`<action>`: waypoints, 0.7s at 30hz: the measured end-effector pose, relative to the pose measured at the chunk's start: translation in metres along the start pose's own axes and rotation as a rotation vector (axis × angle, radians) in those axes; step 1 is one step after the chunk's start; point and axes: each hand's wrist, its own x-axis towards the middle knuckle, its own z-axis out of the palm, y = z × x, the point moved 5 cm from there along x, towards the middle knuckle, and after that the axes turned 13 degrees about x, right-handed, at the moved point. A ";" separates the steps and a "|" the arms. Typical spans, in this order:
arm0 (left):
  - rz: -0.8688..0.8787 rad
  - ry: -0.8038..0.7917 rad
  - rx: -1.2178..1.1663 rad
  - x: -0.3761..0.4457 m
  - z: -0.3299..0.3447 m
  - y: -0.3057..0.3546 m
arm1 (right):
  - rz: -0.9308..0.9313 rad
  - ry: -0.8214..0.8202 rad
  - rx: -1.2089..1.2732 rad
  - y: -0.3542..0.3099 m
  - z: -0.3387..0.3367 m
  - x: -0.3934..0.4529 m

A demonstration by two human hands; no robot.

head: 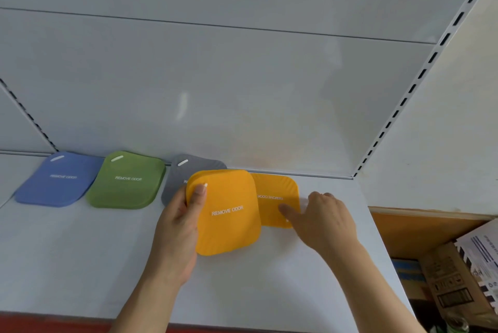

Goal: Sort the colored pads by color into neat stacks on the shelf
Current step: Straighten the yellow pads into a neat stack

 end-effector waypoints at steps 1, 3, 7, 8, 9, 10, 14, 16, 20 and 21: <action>0.003 0.006 0.017 0.000 -0.001 0.001 | 0.009 -0.037 -0.003 -0.007 0.004 0.000; 0.011 0.024 0.048 -0.001 -0.003 0.002 | 0.038 -0.093 0.006 -0.019 0.007 0.004; 0.029 0.037 0.069 0.000 -0.005 0.004 | 0.104 -0.163 0.061 -0.021 0.003 0.013; 0.030 0.036 0.070 0.000 -0.006 0.005 | 0.103 -0.172 0.064 -0.021 0.004 0.015; 0.032 0.035 0.070 0.000 -0.007 0.005 | 0.092 -0.175 0.069 -0.020 0.006 0.016; 0.032 0.035 0.063 0.001 -0.008 0.005 | 0.070 -0.165 0.086 -0.019 0.008 0.016; 0.038 0.050 0.041 0.003 -0.013 0.006 | -0.044 -0.087 0.371 -0.014 -0.004 0.003; 0.047 0.065 0.008 0.004 -0.015 0.008 | -0.146 0.004 0.464 -0.012 -0.033 -0.006; 0.044 0.056 0.006 0.008 -0.014 0.010 | -0.412 0.163 0.475 -0.021 -0.114 -0.032; 0.031 0.041 0.001 0.008 -0.011 0.010 | -0.462 0.152 0.488 -0.027 -0.130 -0.040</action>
